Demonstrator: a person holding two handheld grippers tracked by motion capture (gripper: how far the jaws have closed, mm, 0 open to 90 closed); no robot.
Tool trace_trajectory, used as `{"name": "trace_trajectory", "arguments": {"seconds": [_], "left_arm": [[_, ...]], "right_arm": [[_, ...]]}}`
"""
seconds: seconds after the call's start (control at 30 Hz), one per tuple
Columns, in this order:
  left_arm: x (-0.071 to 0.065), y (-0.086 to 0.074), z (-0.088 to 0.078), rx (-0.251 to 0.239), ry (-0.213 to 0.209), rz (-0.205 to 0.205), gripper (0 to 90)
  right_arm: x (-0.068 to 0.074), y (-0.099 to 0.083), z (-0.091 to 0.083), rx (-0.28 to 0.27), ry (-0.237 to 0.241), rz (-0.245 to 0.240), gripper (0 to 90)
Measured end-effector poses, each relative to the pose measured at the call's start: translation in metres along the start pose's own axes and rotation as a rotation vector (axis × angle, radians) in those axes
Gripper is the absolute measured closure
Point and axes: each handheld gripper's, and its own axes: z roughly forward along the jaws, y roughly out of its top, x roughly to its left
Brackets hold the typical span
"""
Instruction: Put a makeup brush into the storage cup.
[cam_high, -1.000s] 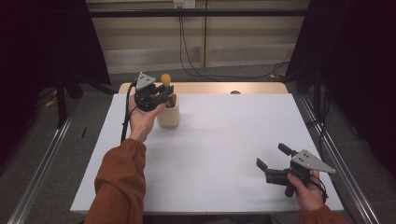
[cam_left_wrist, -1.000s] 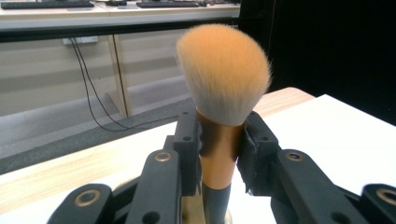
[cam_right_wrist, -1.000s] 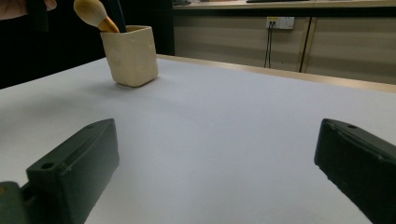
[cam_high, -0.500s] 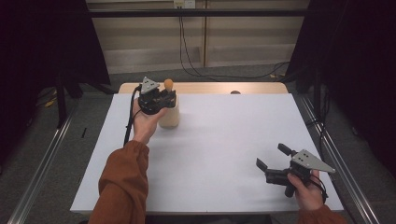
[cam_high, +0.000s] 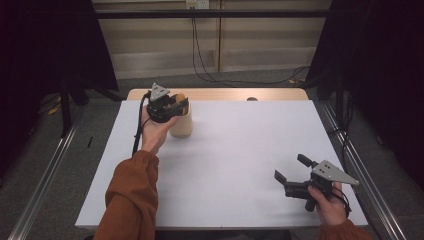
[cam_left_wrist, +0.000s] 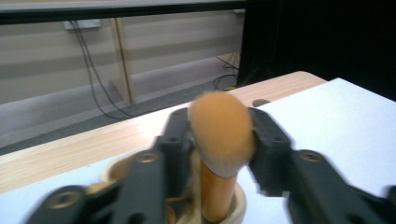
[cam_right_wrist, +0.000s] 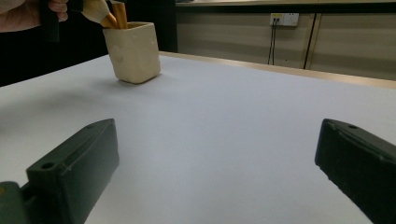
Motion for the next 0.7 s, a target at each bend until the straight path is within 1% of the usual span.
{"name": "trace_trajectory", "arguments": {"seconds": [0.03, 0.07, 0.17, 0.27, 0.3, 0.37, 0.4, 0.47, 0.5, 0.53, 0.57, 0.6, 0.7], "left_arm": [[-0.001, 0.000, 0.000, 0.001, 0.002, 0.002, 51.0], [-0.002, 0.000, 0.002, -0.002, 0.009, 0.005, 48.1], [-0.005, -0.001, 0.004, -0.017, 0.003, 0.004, 38.2], [-0.004, -0.002, 0.005, -0.014, 0.026, 0.001, 29.1], [-0.004, -0.001, 0.004, -0.020, 0.020, -0.002, 26.6], [-0.004, 0.000, 0.003, -0.027, 0.027, 0.005, 19.8], [-0.003, 0.001, 0.002, -0.032, 0.020, 0.004, 17.1], [-0.002, 0.002, 0.000, -0.045, 0.034, -0.002, 12.9], [-0.001, 0.003, -0.002, -0.048, 0.040, -0.015, 9.6], [-0.001, 0.003, -0.002, -0.047, 0.036, -0.030, 6.7], [0.000, 0.003, -0.003, -0.045, 0.026, -0.027, 5.0], [0.000, 0.003, -0.004, -0.038, 0.029, -0.013, 5.2], [0.001, 0.004, -0.007, -0.041, 0.027, -0.014, 3.4]], "right_arm": [[-0.001, 0.000, 0.000, 0.001, 0.001, 0.000, 0.0], [-0.001, -0.001, 0.000, 0.002, 0.000, 0.005, 0.0], [-0.002, -0.001, 0.000, 0.001, -0.001, 0.006, 0.0], [-0.003, -0.001, 0.000, -0.003, -0.006, 0.011, 0.0], [-0.004, -0.001, 0.000, -0.002, -0.007, 0.012, 0.0], [-0.004, -0.001, -0.001, -0.001, -0.007, 0.013, 0.0], [-0.004, -0.001, -0.001, -0.002, -0.008, 0.013, 0.0], [-0.004, -0.001, -0.001, -0.001, -0.009, 0.015, 0.0], [-0.004, -0.001, -0.001, -0.002, -0.007, 0.014, 0.0], [-0.004, -0.001, 0.000, -0.003, -0.006, 0.014, 0.0], [-0.004, -0.001, 0.000, -0.002, -0.006, 0.012, 0.0], [-0.004, -0.001, 0.000, -0.001, -0.006, 0.012, 0.0], [-0.003, -0.001, 0.000, -0.001, -0.002, 0.010, 0.0]]}}
